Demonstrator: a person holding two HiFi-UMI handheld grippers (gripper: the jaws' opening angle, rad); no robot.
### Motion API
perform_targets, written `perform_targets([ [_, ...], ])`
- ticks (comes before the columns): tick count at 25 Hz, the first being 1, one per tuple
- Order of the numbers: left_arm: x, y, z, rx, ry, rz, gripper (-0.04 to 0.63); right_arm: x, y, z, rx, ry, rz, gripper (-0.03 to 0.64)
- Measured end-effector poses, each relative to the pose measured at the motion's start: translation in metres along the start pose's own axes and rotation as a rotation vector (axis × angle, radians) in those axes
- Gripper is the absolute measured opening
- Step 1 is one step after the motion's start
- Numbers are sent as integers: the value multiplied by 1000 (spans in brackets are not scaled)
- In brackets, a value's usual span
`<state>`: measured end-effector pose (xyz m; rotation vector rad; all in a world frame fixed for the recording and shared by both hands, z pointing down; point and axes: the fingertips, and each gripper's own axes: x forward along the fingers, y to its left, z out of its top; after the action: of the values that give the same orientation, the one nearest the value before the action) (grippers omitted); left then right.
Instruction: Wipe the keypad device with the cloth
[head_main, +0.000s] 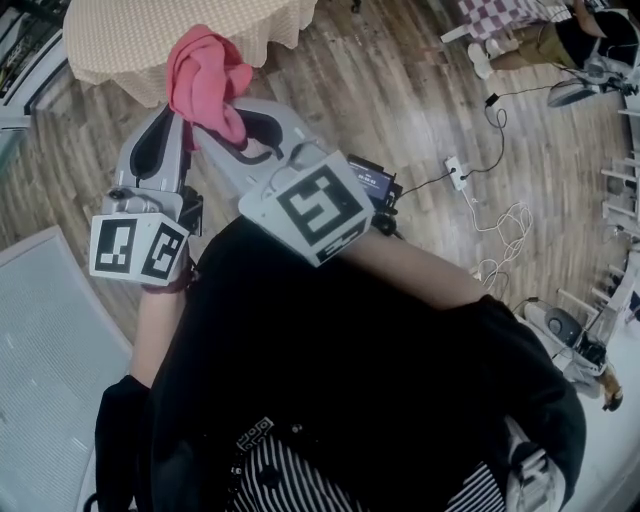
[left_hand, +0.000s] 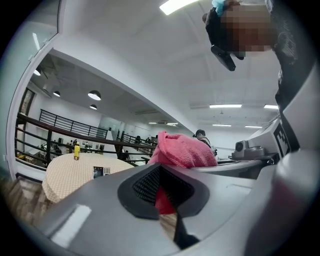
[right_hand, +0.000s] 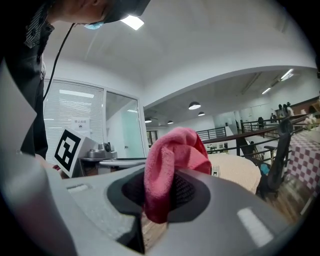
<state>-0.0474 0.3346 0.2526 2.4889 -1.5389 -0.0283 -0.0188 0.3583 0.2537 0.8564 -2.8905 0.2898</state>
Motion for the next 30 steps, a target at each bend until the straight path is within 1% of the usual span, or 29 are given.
perform_targets([
  [5, -2, 13, -4, -17, -1, 13, 2, 12, 3, -3, 2, 12, 14, 82],
  [11, 9, 27, -6, -30, -10, 26, 2, 28, -8, -5, -6, 22, 33, 83],
  [16, 38, 55, 2, -44, -28, 50, 2, 60, -36, 3, -10, 36, 50, 83],
  [22, 84, 97, 0, -84, -13, 79, 2, 107, -79, 3, -7, 84, 90, 83],
  [27, 134, 133, 14, -50, -17, 98, 2, 149, -124, 18, -18, 90, 118, 83],
  [28, 144, 138, 19, -34, -17, 103, 2, 156, -133, 22, -20, 88, 124, 83],
  [30, 163, 147, 29, 26, -14, 117, 2, 170, -152, 31, -21, 86, 137, 83],
])
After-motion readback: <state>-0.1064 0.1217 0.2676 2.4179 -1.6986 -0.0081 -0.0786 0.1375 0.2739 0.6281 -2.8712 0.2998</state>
